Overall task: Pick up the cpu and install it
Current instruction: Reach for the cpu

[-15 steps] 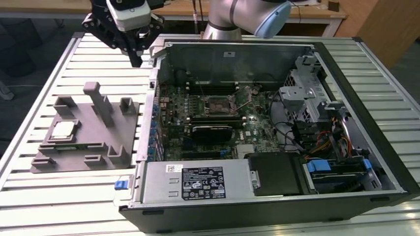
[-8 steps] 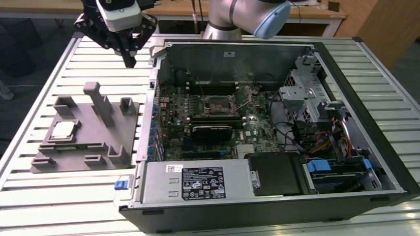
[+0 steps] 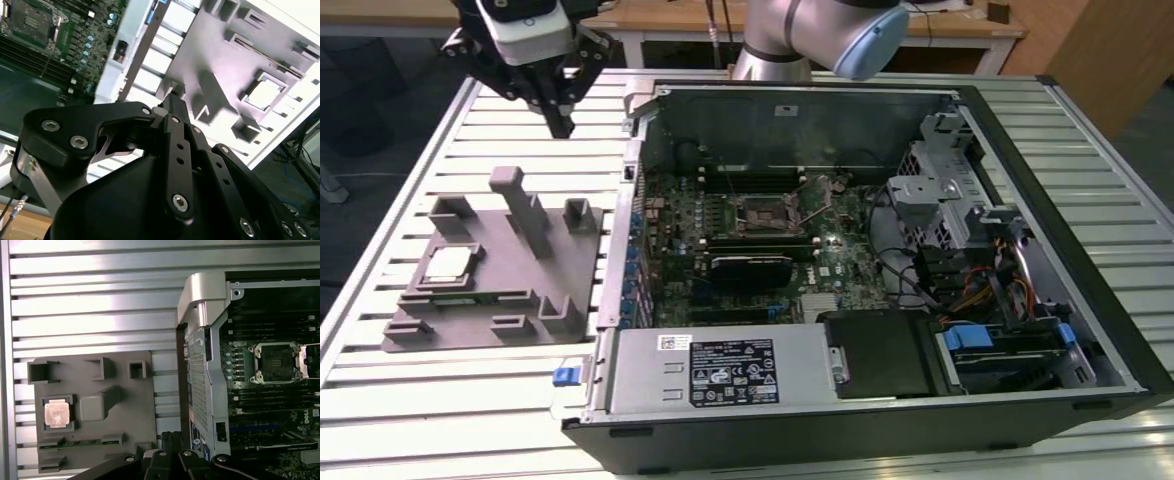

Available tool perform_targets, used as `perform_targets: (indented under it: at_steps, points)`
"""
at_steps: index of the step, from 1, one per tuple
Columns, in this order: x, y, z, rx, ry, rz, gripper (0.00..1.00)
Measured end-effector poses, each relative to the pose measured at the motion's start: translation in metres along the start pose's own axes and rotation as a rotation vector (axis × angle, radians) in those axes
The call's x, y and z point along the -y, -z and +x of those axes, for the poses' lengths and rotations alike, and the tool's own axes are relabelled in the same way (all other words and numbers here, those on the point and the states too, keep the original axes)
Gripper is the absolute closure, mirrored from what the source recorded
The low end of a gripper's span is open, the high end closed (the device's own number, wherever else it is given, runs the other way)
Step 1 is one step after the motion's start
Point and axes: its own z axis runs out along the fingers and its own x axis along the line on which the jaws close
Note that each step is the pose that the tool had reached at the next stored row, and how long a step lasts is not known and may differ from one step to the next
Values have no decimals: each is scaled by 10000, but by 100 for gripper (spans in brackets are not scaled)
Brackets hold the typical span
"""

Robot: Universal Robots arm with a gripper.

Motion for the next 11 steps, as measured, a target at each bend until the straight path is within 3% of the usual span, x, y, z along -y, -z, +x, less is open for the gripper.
perform_targets:
  at_steps: [11]
  points:
    - [20,-5,324,-1,0,1,89]
